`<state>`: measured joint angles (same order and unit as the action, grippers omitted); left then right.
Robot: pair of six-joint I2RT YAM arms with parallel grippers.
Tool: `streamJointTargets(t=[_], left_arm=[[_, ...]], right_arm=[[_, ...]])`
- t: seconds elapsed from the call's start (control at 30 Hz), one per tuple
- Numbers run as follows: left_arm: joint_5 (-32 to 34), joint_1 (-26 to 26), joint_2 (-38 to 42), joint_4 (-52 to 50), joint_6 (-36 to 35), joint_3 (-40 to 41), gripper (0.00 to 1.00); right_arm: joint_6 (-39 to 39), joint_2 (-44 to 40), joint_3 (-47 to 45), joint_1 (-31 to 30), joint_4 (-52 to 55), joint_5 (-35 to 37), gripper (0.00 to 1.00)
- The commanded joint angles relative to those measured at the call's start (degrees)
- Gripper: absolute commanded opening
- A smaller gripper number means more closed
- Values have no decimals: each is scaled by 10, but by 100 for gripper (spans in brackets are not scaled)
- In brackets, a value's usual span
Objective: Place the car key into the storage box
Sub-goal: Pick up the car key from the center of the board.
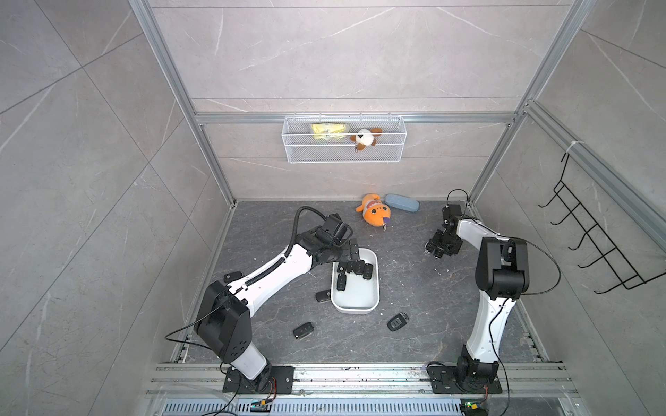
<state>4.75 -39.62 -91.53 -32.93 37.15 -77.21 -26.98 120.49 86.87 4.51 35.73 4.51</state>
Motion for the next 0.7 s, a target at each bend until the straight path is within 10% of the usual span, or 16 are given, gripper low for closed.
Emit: streamJointTargets(t=[0.0,0.67], left_arm=[[-22,9,11,11,-23,-3,100],[-47,39,40,18,0,47,100]], right_arm=[[-3,-32,-40,-5,32,-2,29],[-78,-298,-138,-182,73,-12,30]])
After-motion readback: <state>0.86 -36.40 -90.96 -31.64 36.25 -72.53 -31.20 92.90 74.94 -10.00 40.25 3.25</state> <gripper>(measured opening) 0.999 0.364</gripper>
